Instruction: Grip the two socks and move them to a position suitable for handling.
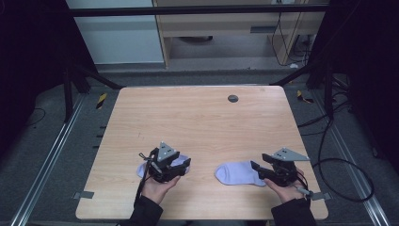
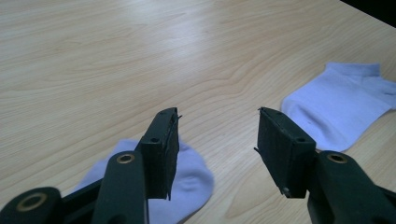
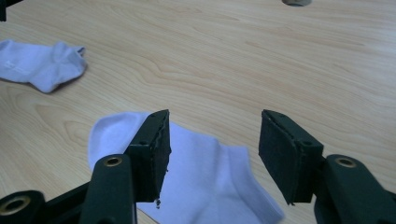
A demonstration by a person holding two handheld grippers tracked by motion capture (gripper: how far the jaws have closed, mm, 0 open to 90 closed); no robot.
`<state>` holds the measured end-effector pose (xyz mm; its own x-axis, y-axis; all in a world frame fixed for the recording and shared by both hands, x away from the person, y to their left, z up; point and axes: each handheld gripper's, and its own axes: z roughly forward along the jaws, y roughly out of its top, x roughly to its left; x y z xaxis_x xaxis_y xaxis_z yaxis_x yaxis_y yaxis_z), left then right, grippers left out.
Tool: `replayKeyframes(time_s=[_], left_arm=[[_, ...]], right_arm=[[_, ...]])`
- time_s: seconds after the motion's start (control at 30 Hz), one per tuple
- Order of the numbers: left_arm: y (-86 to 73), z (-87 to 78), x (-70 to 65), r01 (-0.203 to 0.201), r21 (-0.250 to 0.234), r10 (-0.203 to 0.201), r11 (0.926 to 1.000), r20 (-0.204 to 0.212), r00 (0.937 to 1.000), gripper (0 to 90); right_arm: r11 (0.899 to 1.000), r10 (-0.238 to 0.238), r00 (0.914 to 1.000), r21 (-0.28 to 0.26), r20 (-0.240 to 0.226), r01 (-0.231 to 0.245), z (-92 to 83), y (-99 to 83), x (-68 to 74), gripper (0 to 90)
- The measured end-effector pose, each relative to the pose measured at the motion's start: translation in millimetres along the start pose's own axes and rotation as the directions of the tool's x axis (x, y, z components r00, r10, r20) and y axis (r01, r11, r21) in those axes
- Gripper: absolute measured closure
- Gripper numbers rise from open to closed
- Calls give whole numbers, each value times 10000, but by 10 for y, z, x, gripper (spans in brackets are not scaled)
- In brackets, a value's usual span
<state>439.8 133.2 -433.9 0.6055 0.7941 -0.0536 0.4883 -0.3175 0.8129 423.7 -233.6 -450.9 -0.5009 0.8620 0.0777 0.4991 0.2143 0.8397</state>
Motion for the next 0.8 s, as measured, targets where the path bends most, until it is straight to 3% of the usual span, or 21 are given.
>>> replayKeyframes(time_s=[0.2, 0.47, 0.57, 0.77, 0.8], left_arm=[[18, 135, -138, -182, 135, 179, 9997, 197, 9996, 477], [10, 365, -378, -589, 400, 574, 9975, 374, 9976, 483], [-14, 489, -495, -821, 593, 797, 9949, 417, 9960, 490], [-52, 645, -602, -960, 833, 910, 9919, 619, 9939, 515], [-70, 711, -638, -974, 944, 910, 9908, 699, 9934, 524]], right_arm=[[9997, 174, 9996, 191, 210, -178, -22, -87, -95, 462], [9968, 69, 9983, 790, 585, -116, 20, -184, -212, 531], [9941, 33, 9972, 1081, 743, -113, 47, -244, -273, 574], [9879, 40, 9965, 1542, 833, -169, 96, -295, -308, 608], [9858, -135, 9963, 1681, 844, -9, 120, -313, -322, 617]])
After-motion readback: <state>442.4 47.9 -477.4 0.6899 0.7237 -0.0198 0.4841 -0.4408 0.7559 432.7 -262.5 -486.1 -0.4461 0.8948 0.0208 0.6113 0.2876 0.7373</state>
